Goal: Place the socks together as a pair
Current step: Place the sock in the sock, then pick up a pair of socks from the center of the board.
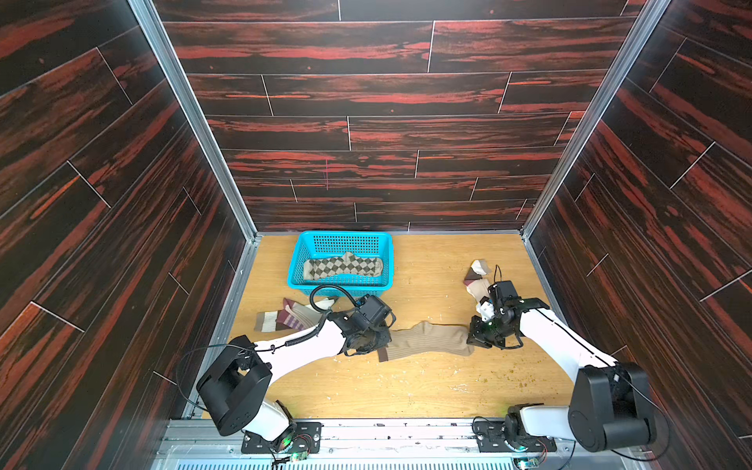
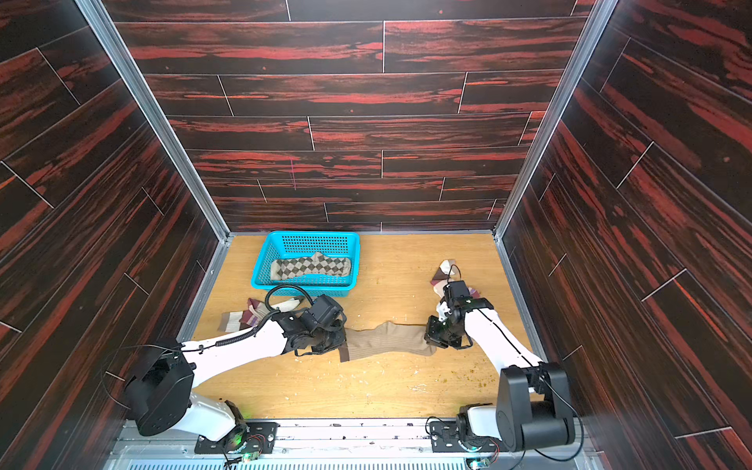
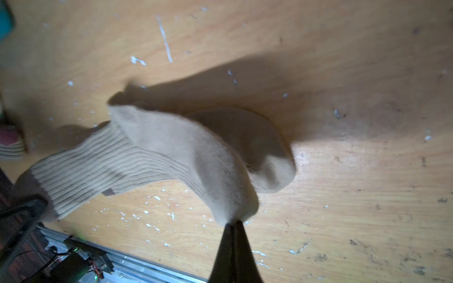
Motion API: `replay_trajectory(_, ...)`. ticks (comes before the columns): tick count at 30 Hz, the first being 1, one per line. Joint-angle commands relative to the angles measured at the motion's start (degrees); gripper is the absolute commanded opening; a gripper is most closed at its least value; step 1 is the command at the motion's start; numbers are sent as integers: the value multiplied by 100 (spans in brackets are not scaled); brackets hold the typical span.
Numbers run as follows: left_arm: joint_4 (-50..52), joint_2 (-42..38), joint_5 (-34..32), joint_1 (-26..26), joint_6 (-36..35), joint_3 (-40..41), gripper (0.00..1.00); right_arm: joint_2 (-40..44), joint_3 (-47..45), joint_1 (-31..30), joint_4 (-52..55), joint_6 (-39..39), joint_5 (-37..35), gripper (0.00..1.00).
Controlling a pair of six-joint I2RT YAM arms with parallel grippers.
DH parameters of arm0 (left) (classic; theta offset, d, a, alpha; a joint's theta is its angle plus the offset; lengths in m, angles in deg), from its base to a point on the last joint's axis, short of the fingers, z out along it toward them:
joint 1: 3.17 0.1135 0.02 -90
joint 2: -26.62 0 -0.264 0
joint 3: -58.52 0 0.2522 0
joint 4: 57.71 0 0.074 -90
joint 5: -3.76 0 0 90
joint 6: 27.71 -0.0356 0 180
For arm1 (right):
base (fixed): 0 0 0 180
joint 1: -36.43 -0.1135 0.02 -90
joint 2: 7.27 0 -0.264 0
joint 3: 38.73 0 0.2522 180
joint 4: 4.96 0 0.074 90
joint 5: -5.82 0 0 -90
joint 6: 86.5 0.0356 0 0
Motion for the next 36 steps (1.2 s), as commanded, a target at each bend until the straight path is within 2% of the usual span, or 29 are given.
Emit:
replay_trajectory(1, -53, 30, -49, -24, 99, 207, 6, -162, -143, 25, -10, 183, -190, 0)
replay_trajectory(4, -106, 147, 16, -28, 98, 285, 10, -226, -140, 29, -2, 259, -386, 4)
replay_trajectory(9, 11, 166, 146, -32, 40, 278, 25, -355, -106, 66, 25, 319, -558, 32)
replay_trajectory(11, 57, 91, 265, -32, 25, 317, 28, -345, -88, 67, 23, 331, -585, 39)
replay_trajectory(14, 132, -94, 408, -40, 38, 392, 43, -298, -47, 67, 25, 336, -582, 47)
replay_trajectory(20, 555, -389, 408, -41, -54, 468, 72, -380, -23, 72, -15, 296, -524, 53)
replay_trajectory(24, 498, -174, 275, -39, 131, 462, 75, -458, -42, 66, -127, 338, -494, 54)
replay_trajectory(27, 625, 368, 172, -41, 55, 107, 75, -573, -16, 71, -220, 358, -477, 54)
replay_trajectory(36, 1378, 1324, -241, -75, -217, -580, 68, -780, -144, 73, -413, 371, -452, 54)
